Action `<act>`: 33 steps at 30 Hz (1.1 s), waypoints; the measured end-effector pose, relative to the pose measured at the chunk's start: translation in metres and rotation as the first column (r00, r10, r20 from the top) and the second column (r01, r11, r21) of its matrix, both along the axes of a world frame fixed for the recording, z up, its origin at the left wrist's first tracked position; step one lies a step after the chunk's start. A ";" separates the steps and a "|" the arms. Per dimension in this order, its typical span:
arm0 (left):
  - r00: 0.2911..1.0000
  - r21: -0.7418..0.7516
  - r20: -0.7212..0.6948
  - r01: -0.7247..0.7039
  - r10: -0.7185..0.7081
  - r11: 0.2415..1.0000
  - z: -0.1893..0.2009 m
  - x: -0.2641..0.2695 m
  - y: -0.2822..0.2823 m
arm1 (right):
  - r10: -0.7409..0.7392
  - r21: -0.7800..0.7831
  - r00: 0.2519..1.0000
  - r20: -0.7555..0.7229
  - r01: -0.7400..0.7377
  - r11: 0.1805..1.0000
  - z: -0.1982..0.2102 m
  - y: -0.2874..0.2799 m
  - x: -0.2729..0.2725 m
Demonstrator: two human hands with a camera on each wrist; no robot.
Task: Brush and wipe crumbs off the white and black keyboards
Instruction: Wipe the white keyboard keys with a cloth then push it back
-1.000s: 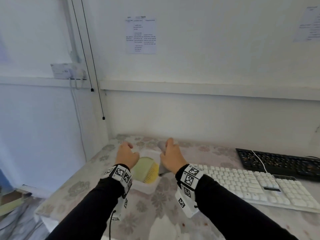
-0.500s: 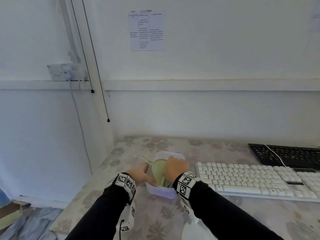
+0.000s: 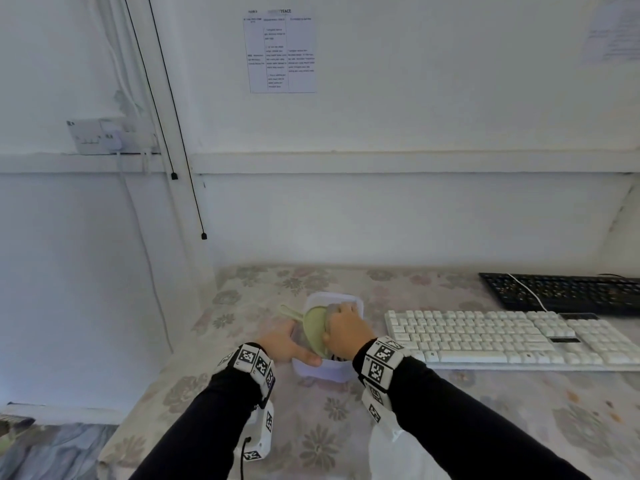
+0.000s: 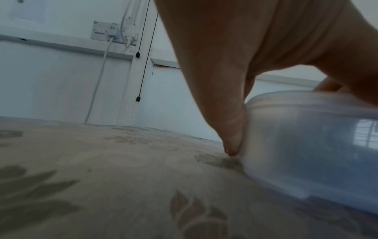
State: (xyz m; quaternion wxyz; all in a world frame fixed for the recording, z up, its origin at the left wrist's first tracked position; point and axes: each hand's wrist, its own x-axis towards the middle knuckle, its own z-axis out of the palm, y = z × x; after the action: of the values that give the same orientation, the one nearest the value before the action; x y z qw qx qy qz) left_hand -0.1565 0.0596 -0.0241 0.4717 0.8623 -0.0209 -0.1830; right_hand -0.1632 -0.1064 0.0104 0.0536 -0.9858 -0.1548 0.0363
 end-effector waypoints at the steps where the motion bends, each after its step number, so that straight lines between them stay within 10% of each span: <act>1: 1.000 -0.021 -0.006 -0.005 0.005 1.000 -0.007 0.004 0.003 | -0.007 0.020 1.000 0.013 0.007 1.000 0.001 -0.004 -0.001; 5: 0.997 -0.067 -0.058 -0.050 0.046 0.996 -0.042 0.026 0.014 | 0.026 0.033 0.998 -0.056 -0.024 0.999 0.004 -0.021 -0.006; 12: 0.940 -0.111 -0.155 -0.321 0.303 0.940 0.005 -0.013 -0.021 | 0.118 0.369 0.968 -0.219 -0.030 0.929 0.016 -0.061 -0.013; 18: 0.701 -0.027 0.139 -0.703 0.699 0.711 0.051 -0.042 -0.066 | 0.009 0.322 0.975 -0.221 0.065 0.944 0.027 -0.140 -0.014; 25: 0.721 -0.173 0.475 -0.485 0.504 0.857 0.068 -0.032 -0.174 | -0.183 0.299 0.961 -0.209 0.240 0.924 0.027 -0.276 -0.011; 33: 0.977 0.336 0.171 -0.178 0.126 0.925 0.006 0.013 -0.225 | -0.311 0.095 0.899 -0.308 0.355 0.930 0.020 -0.400 -0.014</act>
State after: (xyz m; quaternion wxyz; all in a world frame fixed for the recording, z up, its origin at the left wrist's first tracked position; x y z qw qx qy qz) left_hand -0.1439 -0.1657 -0.0181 0.3211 0.9424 0.0444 -0.0830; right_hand -0.1767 -0.5065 0.0303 0.1541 -0.9751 0.0236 0.1580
